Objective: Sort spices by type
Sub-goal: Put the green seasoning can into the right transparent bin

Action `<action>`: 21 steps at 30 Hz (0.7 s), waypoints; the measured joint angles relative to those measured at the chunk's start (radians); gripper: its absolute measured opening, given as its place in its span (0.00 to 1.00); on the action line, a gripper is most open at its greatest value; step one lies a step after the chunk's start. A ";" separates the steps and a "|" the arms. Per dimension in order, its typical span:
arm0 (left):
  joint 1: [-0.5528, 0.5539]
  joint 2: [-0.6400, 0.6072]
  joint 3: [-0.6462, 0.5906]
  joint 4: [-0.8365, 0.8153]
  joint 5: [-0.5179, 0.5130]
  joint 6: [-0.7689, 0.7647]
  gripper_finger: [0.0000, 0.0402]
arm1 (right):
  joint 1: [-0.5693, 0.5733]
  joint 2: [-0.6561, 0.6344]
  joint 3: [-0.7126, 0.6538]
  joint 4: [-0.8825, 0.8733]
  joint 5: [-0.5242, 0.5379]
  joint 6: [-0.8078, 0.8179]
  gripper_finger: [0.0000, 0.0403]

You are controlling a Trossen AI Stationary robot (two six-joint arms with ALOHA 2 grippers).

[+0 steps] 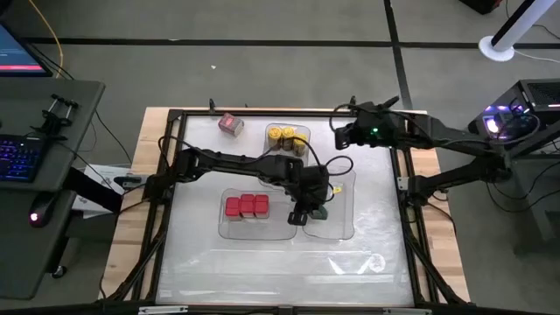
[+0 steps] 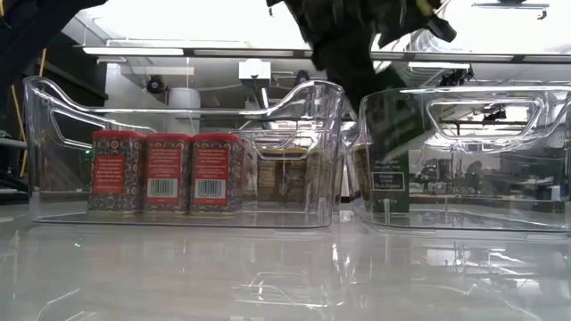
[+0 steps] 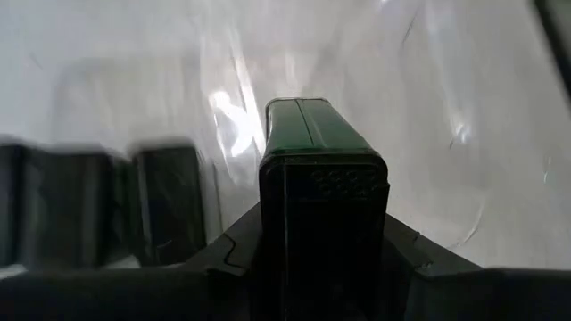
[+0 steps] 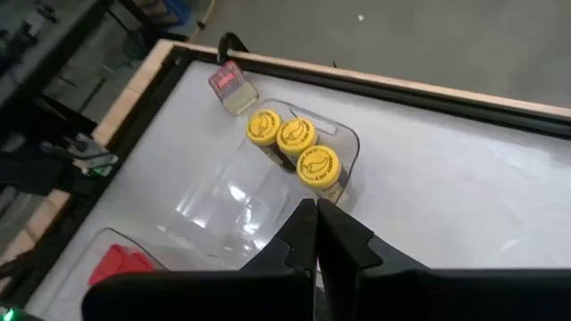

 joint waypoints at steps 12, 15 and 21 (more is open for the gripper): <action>-0.002 0.105 0.002 -0.031 -0.138 0.020 0.27 | 0.089 -0.014 -0.001 0.040 -0.035 -0.053 0.00; -0.004 0.105 0.002 -0.026 -0.143 0.022 0.27 | 0.135 -0.053 -0.001 0.038 0.008 -0.049 0.00; -0.005 0.104 0.001 -0.043 -0.159 0.065 0.35 | 0.197 -0.118 -0.001 0.026 0.082 -0.027 0.00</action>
